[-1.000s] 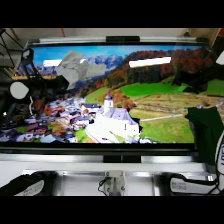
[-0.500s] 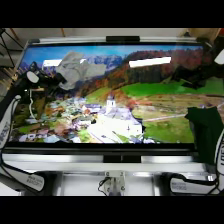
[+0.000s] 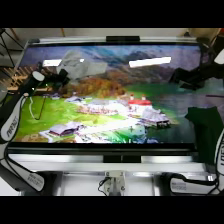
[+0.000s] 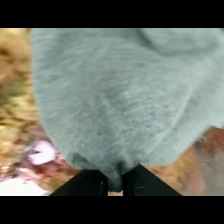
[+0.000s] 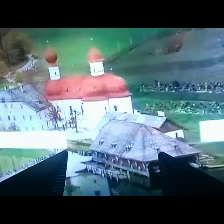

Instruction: Fold the shirts.

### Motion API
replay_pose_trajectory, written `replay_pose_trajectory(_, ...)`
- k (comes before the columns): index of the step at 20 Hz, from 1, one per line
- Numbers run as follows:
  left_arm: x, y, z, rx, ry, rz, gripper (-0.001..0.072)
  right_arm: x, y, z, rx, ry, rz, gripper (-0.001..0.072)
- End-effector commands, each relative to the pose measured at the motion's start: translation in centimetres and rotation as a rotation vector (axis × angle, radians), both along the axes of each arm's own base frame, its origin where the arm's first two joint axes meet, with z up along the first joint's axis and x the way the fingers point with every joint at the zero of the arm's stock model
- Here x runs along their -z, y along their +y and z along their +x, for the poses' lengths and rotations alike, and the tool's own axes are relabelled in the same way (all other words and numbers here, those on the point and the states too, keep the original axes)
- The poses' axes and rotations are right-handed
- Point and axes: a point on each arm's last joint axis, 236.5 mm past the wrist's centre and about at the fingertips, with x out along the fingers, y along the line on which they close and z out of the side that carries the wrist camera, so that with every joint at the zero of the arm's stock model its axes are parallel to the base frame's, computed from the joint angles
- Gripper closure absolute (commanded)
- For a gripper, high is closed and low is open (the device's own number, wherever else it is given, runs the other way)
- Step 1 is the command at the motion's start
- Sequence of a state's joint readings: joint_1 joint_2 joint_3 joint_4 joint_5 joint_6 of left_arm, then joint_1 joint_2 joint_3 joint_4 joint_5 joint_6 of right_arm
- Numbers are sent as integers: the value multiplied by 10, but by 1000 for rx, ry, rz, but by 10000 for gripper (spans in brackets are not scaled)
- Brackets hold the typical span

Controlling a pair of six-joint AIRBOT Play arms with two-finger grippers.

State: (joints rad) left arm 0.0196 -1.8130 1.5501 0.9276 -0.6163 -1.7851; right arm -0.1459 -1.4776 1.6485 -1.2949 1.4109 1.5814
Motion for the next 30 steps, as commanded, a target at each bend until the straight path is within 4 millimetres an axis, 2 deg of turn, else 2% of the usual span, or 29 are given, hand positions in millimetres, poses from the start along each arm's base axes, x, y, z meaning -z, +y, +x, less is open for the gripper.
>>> replay_pose_trajectory(1, -133, -35, -18, 198, -296, 135, 670, -7, 6, -22, -83, 42, -10, 47)
replay_pose_trajectory(2, -187, -52, -39, 263, -403, 178, 670, -20, 6, -27, -97, 13, -20, 60)
replay_pose_trajectory(3, -246, -70, -69, 324, -523, 219, 670, -37, 7, -32, -104, -30, -31, 118)
replay_pose_trajectory(4, -300, -87, -106, 367, -632, 255, 670, -58, 8, -39, -112, -83, -45, 128)
replay_pose_trajectory(5, -342, -102, -143, 406, -723, 279, 670, -83, 10, -50, -121, -148, -63, 128)
replay_pose_trajectory(7, -403, -133, -222, 481, -853, 267, 670, -130, 15, -80, -135, -259, -91, 126)
replay_pose_trajectory(8, -419, -149, -259, 535, -897, 247, 670, -146, 20, -102, -154, -285, -96, 125)
replay_pose_trajectory(9, -422, -164, -286, 585, -916, 232, 670, -156, 26, -122, -173, -289, -88, 124)
replay_pose_trajectory(10, -412, -178, -306, 632, -901, 215, 670, -161, 35, -141, -196, -290, -68, 123)
replay_pose_trajectory(11, -392, -191, -314, 663, -850, 204, 670, -160, 43, -155, -215, -281, -45, 122)
replay_pose_trajectory(12, -359, -204, -316, 691, -769, 201, 670, -151, 51, -168, -231, -258, -17, 110)
replay_pose_trajectory(13, -319, -215, -313, 715, -678, 214, 670, -136, 57, -179, -242, -224, 9, 38)
replay_pose_trajectory(14, -274, -224, -307, 728, -575, 228, 670, -116, 62, -188, -247, -175, 38, 38)
replay_pose_trajectory(16, -185, -240, -290, 698, -362, 193, 669, -60, 66, -201, -234, -59, 86, 38)
replay_pose_trajectory(18, -117, -259, -277, 699, -227, 177, 669, -5, 68, -204, -199, 34, 124, 39)
replay_pose_trajectory(20, -71, -281, -265, 675, -111, 113, 660, 35, 72, -198, -153, 66, 169, 39)
replay_pose_trajectory(21, -58, -288, -258, 664, -65, 89, 540, 48, 73, -194, -130, 70, 182, 39)
replay_pose_trajectory(22, -53, -291, -253, 665, -20, 70, 229, 58, 72, -189, -112, 75, 190, 39)
replay_pose_trajectory(23, -58, -287, -246, 696, -6, 91, 13, 63, 72, -184, -105, 80, 192, 39)
replay_pose_trajectory(24, -67, -270, -240, 780, -17, 164, -3, 67, 73, -179, -113, 76, 201, 39)
replay_pose_trajectory(25, -76, -239, -235, 841, 9, 253, -2, 71, 77, -174, -135, 71, 203, 39)
replay_pose_trajectory(27, -81, -144, -233, 805, 201, 428, -1, 86, 94, -166, -189, 85, 189, 39)
replay_pose_trajectory(28, -80, -101, -242, 771, 299, 481, -1, 96, 107, -162, -220, 94, 186, 39)
replay_pose_trajectory(29, -76, -74, -257, 757, 378, 493, 2, 108, 120, -157, -248, 101, 182, 39)
replay_pose_trajectory(30, -67, -58, -277, 755, 443, 481, 8, 120, 131, -154, -268, 113, 177, 39)
